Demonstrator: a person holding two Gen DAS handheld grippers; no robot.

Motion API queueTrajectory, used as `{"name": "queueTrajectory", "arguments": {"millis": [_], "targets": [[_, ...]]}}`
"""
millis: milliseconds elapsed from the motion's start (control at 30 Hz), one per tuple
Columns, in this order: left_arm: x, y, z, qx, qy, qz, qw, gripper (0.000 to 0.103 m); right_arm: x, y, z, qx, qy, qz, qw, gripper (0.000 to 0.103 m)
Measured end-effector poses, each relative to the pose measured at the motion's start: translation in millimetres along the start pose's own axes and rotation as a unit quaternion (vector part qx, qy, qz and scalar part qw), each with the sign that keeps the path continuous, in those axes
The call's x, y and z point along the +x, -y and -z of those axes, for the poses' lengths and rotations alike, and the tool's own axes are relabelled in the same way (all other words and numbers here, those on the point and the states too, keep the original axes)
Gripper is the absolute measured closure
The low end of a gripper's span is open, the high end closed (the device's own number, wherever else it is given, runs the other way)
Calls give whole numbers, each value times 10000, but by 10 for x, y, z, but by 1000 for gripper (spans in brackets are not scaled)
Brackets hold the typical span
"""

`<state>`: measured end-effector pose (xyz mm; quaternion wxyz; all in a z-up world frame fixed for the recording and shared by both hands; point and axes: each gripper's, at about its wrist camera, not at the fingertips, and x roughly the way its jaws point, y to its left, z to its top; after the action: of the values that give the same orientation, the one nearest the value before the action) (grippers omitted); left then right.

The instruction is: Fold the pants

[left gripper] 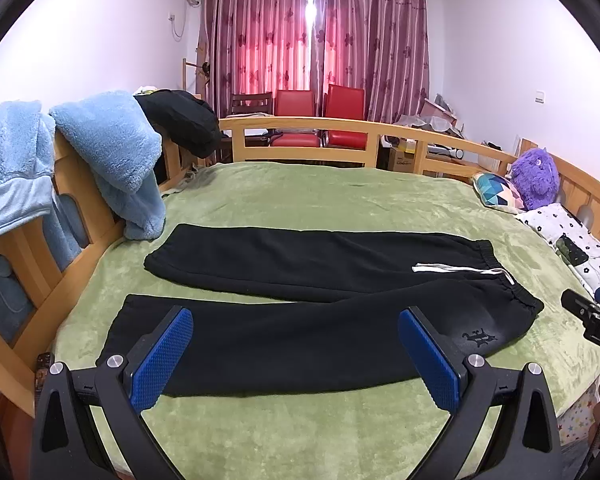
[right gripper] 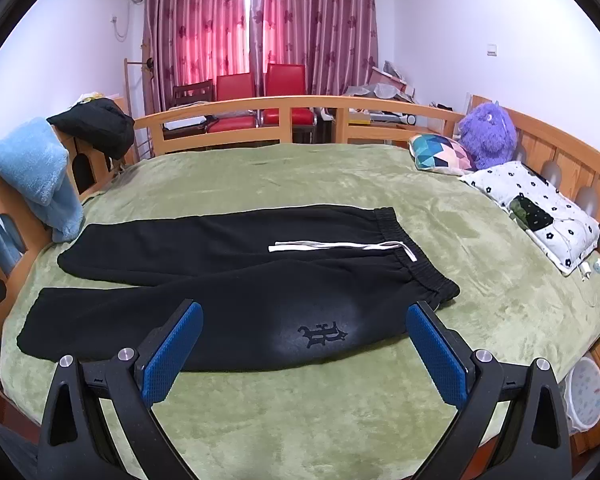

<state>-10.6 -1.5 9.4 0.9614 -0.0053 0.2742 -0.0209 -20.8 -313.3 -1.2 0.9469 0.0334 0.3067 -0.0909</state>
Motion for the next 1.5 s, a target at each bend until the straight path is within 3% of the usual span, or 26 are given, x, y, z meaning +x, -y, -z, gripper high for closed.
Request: {"name": "queueTrajectory", "arguments": {"millis": [1500], "targets": [[1, -66, 25, -215, 9, -24, 9998, 0, 11, -197, 47, -240, 40, -151, 9996, 3]]}}
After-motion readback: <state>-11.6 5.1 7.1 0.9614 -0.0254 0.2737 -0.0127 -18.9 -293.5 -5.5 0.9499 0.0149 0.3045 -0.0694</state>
